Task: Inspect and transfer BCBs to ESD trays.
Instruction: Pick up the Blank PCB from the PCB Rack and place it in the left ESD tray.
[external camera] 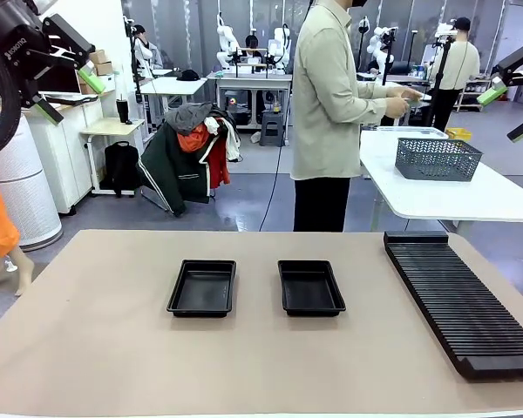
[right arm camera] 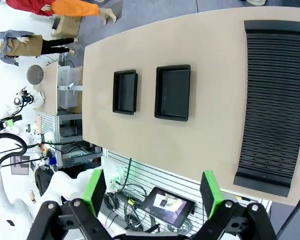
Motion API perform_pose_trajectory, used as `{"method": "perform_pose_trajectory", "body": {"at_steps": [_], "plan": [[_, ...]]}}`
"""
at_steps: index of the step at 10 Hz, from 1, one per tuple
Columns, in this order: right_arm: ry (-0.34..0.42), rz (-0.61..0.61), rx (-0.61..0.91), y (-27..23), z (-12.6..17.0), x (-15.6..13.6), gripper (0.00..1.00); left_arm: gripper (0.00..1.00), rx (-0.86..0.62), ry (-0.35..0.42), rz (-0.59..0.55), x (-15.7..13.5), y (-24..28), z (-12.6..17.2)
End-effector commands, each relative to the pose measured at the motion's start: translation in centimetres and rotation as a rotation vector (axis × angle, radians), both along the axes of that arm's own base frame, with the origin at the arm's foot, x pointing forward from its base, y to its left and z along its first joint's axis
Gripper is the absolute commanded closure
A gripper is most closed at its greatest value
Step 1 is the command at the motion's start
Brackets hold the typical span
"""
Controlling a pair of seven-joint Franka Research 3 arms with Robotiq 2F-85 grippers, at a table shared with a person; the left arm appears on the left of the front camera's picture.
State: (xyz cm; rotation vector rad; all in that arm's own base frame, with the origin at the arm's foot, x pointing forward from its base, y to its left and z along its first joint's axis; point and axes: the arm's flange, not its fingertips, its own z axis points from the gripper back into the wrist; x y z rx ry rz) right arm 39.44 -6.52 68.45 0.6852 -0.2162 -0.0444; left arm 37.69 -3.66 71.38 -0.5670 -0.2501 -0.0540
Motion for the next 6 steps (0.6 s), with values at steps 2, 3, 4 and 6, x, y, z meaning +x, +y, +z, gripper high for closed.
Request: {"method": "perform_pose_trajectory", "body": {"at_steps": [2,3,4,6], "plan": [[-0.008,-0.007,-0.016,0.2,0.7,-0.2,0.0,0.0,-0.001,0.022,0.011,-0.5,0.1,0.5],[-0.02,-0.008,-0.021,0.2,1.1,-0.6,0.0,0.0,-0.001,0.02,0.01,-0.6,0.1,0.6],[-0.022,-0.022,-0.035,0.2,1.3,-0.8,0.0,0.0,0.002,0.018,0.009,-0.8,0.1,0.7],[-0.026,-0.029,-0.047,0.0,1.8,-1.2,0.0,0.0,0.014,0.012,0.01,-1.4,0.1,1.1]]}}
